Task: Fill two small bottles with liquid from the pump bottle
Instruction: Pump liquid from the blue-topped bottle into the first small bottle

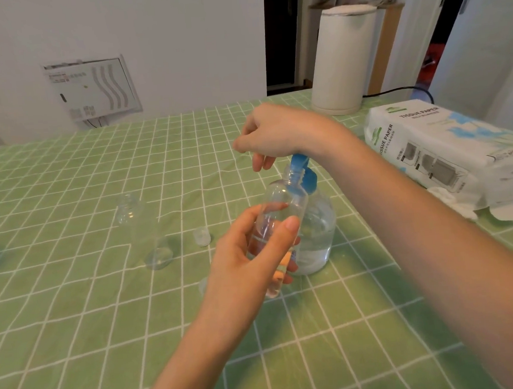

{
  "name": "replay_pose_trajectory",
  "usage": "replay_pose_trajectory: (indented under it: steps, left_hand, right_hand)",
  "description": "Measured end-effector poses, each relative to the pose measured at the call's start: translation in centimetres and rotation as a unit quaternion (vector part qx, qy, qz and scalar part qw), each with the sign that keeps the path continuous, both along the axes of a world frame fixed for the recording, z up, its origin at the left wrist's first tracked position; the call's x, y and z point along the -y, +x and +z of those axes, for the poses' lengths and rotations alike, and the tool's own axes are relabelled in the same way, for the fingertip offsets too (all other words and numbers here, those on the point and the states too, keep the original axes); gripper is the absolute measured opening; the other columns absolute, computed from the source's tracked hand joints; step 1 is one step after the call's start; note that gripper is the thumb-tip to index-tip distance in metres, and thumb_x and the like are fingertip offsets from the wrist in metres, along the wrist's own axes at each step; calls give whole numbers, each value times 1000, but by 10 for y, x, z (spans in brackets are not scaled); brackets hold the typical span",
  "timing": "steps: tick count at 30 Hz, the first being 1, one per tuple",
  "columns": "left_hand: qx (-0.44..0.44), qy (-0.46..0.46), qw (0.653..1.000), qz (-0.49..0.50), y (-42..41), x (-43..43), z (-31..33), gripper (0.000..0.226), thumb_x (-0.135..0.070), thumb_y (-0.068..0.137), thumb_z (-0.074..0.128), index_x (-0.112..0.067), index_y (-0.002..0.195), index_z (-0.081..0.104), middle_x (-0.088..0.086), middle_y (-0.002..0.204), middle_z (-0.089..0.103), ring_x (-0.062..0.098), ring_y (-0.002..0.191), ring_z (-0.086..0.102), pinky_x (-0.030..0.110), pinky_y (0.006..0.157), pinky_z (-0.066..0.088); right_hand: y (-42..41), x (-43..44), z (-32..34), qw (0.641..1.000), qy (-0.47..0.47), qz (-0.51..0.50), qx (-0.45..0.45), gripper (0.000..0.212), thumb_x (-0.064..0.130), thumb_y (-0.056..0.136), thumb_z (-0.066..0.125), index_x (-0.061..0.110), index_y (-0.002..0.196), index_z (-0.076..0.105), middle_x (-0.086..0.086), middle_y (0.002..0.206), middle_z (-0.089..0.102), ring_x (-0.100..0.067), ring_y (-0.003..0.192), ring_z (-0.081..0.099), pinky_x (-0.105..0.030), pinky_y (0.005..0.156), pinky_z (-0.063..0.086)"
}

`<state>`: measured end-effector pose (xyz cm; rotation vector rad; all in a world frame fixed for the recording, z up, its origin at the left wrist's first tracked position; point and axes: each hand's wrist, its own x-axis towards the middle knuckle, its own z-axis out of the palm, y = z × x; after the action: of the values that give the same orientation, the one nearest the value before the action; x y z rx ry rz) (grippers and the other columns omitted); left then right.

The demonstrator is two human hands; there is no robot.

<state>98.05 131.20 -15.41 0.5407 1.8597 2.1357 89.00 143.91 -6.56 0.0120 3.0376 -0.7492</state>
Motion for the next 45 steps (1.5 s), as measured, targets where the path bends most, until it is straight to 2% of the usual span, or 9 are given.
replay_pose_trajectory:
  steps: [5,9,18,26,31,35,40,43,45]
  left_hand:
    - [5,-1,1000,4,1,-1,0,29,-40,72,67,-30,98,66,-3,70,69,7,53,59,18,50,49]
    - [7,0,1000,3,1,-2,-1,31,-43,71,70,-27,97,67,-3,67,68,6,52,58,17,48,48]
    - [5,-3,1000,3,1,-3,-2,47,-45,60,63,-23,101,66,-2,67,67,7,52,57,17,48,47]
    - [2,2,1000,-2,1,-1,0,43,-43,63,63,-25,101,66,-2,70,68,8,53,58,17,49,48]
    - [2,1,1000,-2,1,0,1,38,-45,67,65,-28,101,66,-3,70,69,7,53,58,18,49,48]
    - [2,-3,1000,-1,1,0,-1,31,-43,73,66,-29,100,66,-4,71,70,7,53,59,18,50,49]
    - [8,-3,1000,-2,2,-2,-1,29,-44,75,69,-27,98,67,-2,67,67,8,52,56,18,48,48]
    - [9,-3,1000,-2,2,-2,-2,42,-45,64,64,-25,101,66,-2,68,67,8,53,56,18,48,48]
    - [6,-5,1000,-1,1,-1,-3,45,-45,61,63,-25,101,65,-2,68,68,7,53,57,18,48,49]
  right_hand:
    - [1,2,-2,1000,9,-3,4,33,28,94,48,6,111,65,-3,84,75,-19,89,71,-24,72,49]
    - [3,1,-7,1000,-2,-6,11,33,29,93,48,4,108,65,-3,81,74,-23,92,71,-29,79,52]
    - [4,1,-11,1000,-12,-10,16,33,29,94,48,5,108,64,-3,81,74,-25,94,70,-33,81,53]
    - [3,0,0,1000,-1,-4,-2,34,27,94,48,4,113,64,-4,84,75,-21,89,71,-31,80,53]
    - [4,2,0,1000,7,-3,2,33,26,94,47,5,113,64,-4,85,75,-21,90,71,-33,84,54]
    - [4,2,-1,1000,6,-8,3,32,28,94,48,6,110,64,-4,84,75,-20,90,71,-28,78,51]
    - [5,1,-10,1000,2,-15,18,33,29,94,48,5,109,64,-4,83,74,-23,92,70,-29,76,51]
    - [4,1,-12,1000,-1,-13,20,33,30,94,48,5,110,63,-4,82,74,-24,93,70,-33,81,52]
    - [4,1,-12,1000,-2,-13,17,33,29,94,48,4,110,63,-4,82,74,-25,93,70,-32,79,52]
